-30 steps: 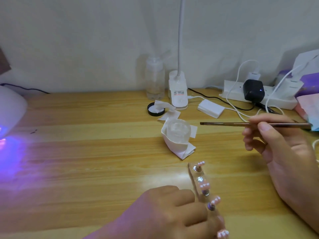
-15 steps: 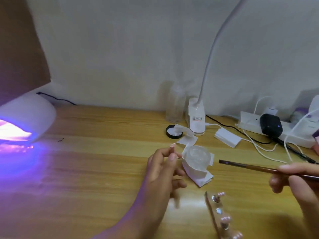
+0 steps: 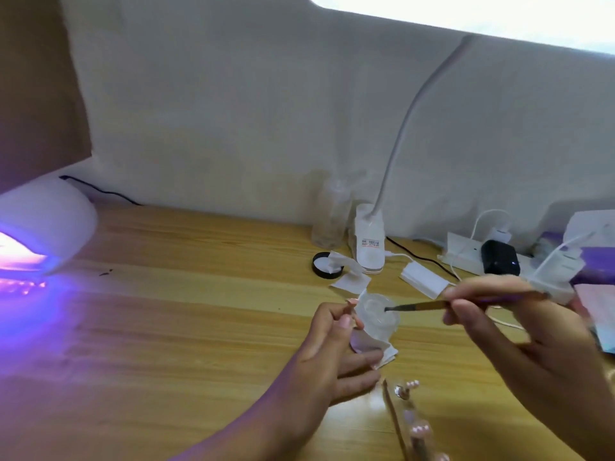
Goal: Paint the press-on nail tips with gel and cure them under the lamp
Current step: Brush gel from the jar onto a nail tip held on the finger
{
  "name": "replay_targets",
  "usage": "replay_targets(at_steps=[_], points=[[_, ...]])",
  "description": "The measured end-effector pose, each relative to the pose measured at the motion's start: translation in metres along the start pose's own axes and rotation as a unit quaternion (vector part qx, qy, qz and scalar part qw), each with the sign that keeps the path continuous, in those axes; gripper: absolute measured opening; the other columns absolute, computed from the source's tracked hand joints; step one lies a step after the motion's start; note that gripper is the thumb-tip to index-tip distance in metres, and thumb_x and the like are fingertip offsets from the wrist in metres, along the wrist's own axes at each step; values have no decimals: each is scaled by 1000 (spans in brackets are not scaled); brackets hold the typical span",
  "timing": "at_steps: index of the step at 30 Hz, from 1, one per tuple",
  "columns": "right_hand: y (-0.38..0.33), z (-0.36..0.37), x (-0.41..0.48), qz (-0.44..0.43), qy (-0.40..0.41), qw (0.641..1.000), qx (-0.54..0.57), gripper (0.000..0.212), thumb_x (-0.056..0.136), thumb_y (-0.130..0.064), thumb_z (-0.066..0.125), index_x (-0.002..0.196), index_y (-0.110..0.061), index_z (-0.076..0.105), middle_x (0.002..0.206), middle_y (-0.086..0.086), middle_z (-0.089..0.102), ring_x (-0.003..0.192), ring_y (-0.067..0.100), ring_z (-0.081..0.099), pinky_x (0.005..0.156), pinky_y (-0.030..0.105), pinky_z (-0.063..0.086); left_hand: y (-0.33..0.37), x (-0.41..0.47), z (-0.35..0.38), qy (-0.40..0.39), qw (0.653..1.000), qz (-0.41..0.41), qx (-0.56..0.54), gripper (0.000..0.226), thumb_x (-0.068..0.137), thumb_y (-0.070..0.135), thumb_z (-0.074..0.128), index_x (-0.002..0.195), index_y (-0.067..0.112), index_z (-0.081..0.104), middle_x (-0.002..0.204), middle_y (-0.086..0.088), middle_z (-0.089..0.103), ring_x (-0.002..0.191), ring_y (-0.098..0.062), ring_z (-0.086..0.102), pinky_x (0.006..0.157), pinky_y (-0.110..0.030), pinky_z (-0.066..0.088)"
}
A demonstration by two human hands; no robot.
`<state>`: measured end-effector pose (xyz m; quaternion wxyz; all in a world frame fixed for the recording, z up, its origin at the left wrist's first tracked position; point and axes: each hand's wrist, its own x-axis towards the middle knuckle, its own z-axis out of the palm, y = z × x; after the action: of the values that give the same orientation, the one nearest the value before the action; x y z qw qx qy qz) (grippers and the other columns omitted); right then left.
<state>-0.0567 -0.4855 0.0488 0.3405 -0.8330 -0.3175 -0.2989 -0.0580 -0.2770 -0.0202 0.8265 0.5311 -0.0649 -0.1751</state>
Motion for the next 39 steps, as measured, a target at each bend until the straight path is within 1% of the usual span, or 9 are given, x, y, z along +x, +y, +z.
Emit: replay_targets(at_steps=[2,6,11,14,21,27,32,36,39], points=[[1,8,9,27,-38,999,-3,14,94,-35,55,103,-28,63,87,-16,64,78,9,65,67,21,51,-1,0,0,-7,1000,14,-6,22,82,52,43,91,39,59,102,25,69,110,-15,67,89,-27,55],[9,20,15,71,-86,994,-2,9,94,-36,55,98,-33,62,88,-16,65,78,11,64,64,23,49,-3,0,0,-8,1000,25,-1,24,89,56,47,100,40,61,112,3,72,111,-17,66,90,-25,54],[17,22,17,109,-122,987,2,13,91,-46,50,93,-37,60,86,-16,66,80,7,64,64,17,49,-4,1,0,-8,999,31,-5,27,85,52,48,103,37,61,135,-1,57,112,-17,66,93,-27,53],[19,14,11,131,-90,987,30,16,94,-49,51,95,-36,61,86,-14,67,83,9,66,71,25,52,-5,1,0,1,999,31,-11,25,85,50,49,99,33,62,140,3,51,111,-19,67,92,-27,54],[16,-12,-9,145,-32,983,108,15,87,-42,51,94,-38,64,85,-10,68,85,14,67,77,25,55,-4,2,-4,-16,1000,24,-9,27,82,56,54,98,35,63,118,19,66,114,-21,65,96,-29,52],[17,-21,-16,141,-9,985,98,15,88,-40,51,94,-38,65,85,-10,68,84,12,67,77,19,54,-2,1,-3,-1,1000,11,-2,36,81,56,58,101,26,60,128,10,62,113,-20,65,93,-32,54],[28,-23,-33,163,50,977,126,14,91,-36,54,95,-34,67,84,-5,68,80,13,67,76,16,53,-4,0,0,65,997,30,44,24,84,57,53,94,39,64,114,0,69,92,-14,71,78,-34,59],[38,-17,-45,214,138,944,208,22,90,-49,62,95,-29,69,84,-4,67,77,13,65,76,20,54,-6,2,1,136,987,82,38,18,84,55,59,86,40,70,123,3,54,83,-8,68,68,-22,54],[47,-14,-43,256,202,905,272,16,94,-32,54,94,-28,70,82,-3,68,79,10,66,77,24,56,-8,3,-2,130,988,81,21,20,83,55,60,85,38,70,109,12,63,84,-11,69,68,-22,54]])
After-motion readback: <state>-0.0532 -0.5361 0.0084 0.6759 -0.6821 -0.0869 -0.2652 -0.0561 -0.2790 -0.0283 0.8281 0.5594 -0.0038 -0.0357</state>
